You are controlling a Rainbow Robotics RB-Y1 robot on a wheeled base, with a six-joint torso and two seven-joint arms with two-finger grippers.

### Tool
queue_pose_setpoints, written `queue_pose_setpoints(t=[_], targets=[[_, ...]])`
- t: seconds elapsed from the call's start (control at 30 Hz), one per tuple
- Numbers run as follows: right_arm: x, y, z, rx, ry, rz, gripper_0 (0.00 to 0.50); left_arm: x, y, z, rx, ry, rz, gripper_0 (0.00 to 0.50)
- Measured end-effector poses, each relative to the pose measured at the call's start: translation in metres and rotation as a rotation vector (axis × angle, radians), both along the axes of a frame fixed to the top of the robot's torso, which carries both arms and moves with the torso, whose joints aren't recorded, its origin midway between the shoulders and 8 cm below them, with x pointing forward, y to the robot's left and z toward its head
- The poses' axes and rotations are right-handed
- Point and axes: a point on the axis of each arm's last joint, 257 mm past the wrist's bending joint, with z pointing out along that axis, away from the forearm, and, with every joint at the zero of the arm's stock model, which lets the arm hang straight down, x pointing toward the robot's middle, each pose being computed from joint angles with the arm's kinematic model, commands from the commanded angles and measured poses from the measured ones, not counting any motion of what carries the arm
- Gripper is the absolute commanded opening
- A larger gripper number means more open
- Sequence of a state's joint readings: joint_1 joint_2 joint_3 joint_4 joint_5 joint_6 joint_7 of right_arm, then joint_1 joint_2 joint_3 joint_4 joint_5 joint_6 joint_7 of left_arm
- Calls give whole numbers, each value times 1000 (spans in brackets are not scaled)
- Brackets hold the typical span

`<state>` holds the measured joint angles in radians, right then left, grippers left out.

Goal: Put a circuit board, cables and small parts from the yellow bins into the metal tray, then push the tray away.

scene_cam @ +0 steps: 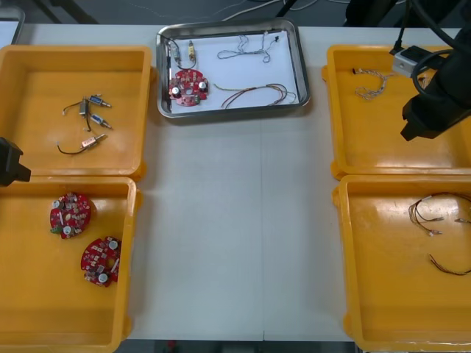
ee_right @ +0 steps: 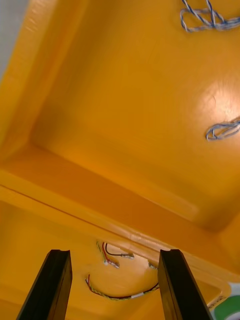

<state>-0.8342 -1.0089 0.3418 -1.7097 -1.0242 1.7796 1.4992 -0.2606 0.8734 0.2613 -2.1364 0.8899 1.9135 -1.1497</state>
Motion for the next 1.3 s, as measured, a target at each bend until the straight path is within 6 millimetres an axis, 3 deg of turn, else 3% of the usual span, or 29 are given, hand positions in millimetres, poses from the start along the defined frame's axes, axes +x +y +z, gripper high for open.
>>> queue_pose_setpoints(t=[0.47,0.93,1.3], targets=[[-46,-49,-15,151,-3,-324,500,0,0,0,0,0,0,500],[-80,-70,-37,178,20,-423,500,0,0,0,0,0,0,500],[-93,-79,-38,210,17,-464,500,0,0,0,0,0,0,500]])
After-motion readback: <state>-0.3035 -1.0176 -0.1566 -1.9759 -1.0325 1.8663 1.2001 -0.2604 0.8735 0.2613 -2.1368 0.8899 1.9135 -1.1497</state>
